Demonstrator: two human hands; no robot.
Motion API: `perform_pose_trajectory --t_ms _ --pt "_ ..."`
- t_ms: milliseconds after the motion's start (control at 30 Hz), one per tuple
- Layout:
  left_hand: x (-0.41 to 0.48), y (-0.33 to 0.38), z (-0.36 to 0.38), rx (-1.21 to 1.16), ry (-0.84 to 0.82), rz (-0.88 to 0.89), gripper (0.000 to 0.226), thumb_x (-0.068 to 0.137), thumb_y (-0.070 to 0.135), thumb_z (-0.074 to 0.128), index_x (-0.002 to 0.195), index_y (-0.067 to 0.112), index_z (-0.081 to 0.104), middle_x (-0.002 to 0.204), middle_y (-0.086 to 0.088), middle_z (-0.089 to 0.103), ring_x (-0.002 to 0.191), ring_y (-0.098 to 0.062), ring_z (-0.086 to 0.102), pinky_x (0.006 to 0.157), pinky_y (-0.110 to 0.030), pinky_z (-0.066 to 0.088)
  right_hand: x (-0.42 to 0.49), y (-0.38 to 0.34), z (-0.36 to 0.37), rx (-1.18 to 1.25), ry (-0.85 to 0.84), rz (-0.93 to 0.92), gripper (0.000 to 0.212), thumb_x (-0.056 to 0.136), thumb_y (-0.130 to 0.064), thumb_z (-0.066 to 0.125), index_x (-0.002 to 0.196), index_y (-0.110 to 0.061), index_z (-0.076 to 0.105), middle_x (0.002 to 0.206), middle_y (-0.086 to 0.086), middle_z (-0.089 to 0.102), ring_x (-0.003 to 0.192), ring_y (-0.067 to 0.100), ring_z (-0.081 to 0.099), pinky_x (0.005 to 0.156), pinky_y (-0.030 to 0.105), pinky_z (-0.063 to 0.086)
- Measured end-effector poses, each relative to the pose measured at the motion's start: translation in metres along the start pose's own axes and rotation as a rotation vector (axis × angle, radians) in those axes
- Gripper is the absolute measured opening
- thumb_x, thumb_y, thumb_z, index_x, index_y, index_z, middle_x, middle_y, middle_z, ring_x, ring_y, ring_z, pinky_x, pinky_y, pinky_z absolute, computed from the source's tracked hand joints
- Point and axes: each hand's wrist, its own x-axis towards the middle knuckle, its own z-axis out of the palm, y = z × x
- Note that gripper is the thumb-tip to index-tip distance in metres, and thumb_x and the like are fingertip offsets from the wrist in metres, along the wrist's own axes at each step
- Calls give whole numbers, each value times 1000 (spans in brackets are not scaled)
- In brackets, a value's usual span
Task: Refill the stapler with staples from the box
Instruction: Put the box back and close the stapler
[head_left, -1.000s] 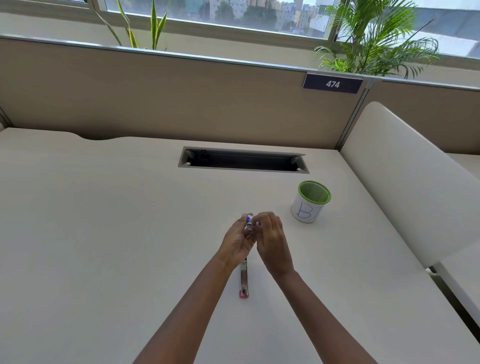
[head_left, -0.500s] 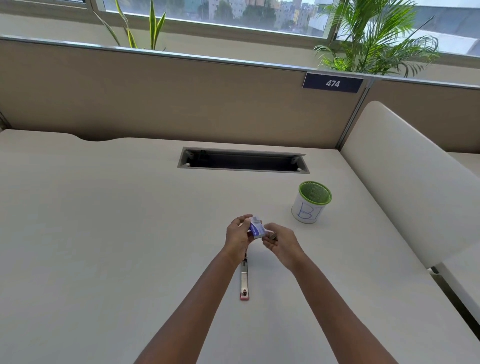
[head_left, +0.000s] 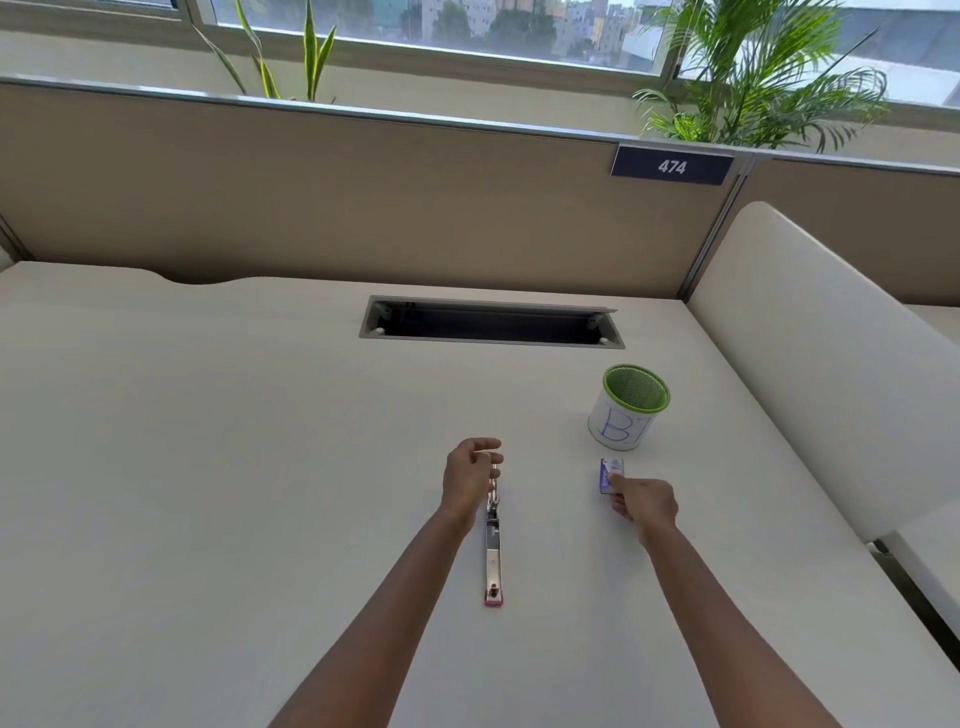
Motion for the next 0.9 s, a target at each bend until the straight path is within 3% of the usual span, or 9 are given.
perform_pose_trajectory --t_ms 167,333,433,467,533,600,700,833,900 --pt "3 -7 -4 33 47 -32 37 90 -6 30 114 -1 58 94 -10 59 64 -9 51 56 -19 40 11 9 -8 -108 57 -12 21 82 -18 68 70 0 63 31 0 54 42 15 48 46 22 35" --pt "5 -14 -10 66 123 -65 38 87 -8 32 113 1 58 103 -18 63 61 -11 47 56 -23 38 15 12 -10 -225 66 -27 46 84 -26 65 46 -5 51 49 12 53 67 30 55 69 32 44" --pt "6 -18 -14 86 147 -87 38 87 -7 32 113 2 59 114 -22 63 59 -13 45 56 -25 37 12 12 -11 -241 134 -98 36 86 -27 63 75 7 65 81 28 67 88 38 61 82 40 48" --pt "6 -20 -15 89 154 -95 38 87 -7 32 113 2 59 114 -22 63 58 -13 45 55 -25 36 8 12 -10 -221 178 -143 33 87 -25 62 90 8 64 96 29 67 98 40 60 85 40 47" --pt "7 -23 -17 91 162 -113 38 87 -7 33 115 0 57 106 -21 62 58 -14 44 55 -24 35 -3 9 -4 -194 197 -235 27 89 -18 59 100 6 60 106 27 65 103 39 58 84 39 46" --pt "6 -26 -17 81 153 -146 38 87 -7 34 119 -1 53 97 -14 56 58 -15 44 54 -25 34 -16 6 8 -150 71 -282 17 88 -13 58 96 2 61 99 25 66 88 34 62 78 35 50" --pt "4 -28 -15 51 108 -218 37 88 -6 33 122 0 47 87 -11 52 57 -15 44 52 -24 34 -40 3 32 -57 -240 -247 13 87 -15 61 92 -3 60 83 15 60 57 16 54 54 22 48" --pt "-1 -27 -12 11 50 -275 34 91 -3 34 123 2 45 99 -15 51 60 -16 47 54 -25 38 -66 8 62 -161 -462 -307 25 83 -27 68 97 -7 62 70 1 58 59 10 54 53 14 48" --pt "-4 -26 -12 -12 17 -294 34 92 -3 34 123 2 45 102 -15 51 70 -21 52 61 -29 42 -74 10 72 -218 -491 -379 28 80 -28 70 99 -8 63 66 -1 58 63 12 55 60 19 49"
